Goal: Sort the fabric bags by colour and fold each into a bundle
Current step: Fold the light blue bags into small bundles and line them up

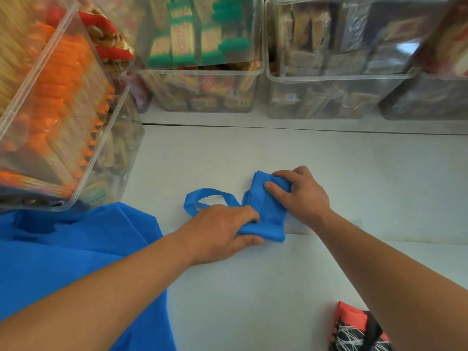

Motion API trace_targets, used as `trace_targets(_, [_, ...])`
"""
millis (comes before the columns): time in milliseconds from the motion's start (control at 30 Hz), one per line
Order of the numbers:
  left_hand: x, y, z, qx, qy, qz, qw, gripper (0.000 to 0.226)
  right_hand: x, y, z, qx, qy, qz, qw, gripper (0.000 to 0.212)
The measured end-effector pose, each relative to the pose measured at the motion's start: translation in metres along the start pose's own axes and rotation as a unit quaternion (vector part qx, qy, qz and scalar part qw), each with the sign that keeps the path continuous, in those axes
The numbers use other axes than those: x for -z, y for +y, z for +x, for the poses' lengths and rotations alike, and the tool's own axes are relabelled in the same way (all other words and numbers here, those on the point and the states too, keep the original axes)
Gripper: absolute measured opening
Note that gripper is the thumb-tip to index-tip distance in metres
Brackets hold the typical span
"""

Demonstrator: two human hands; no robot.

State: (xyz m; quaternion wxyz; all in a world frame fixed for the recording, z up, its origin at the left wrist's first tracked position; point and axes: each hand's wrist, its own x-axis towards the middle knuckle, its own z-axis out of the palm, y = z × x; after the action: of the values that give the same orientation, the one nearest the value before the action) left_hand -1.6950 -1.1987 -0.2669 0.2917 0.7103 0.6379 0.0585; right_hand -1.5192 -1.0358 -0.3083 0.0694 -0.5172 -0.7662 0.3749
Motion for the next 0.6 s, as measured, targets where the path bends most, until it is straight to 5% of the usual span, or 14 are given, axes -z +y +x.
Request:
trace_targets(300, [0.030,0.008,0.084,0.119,0.072,0.008,0.990,0.038,0.025,-0.006,0.002,-0.093,-0.134,0.249,0.955,0.058])
trace_targets(600, [0.027,-0.009,0.101,0.140,0.128,-0.026,0.982,0.037,0.007,0.006,0.001,0.003,-0.039,0.072,0.997,0.039])
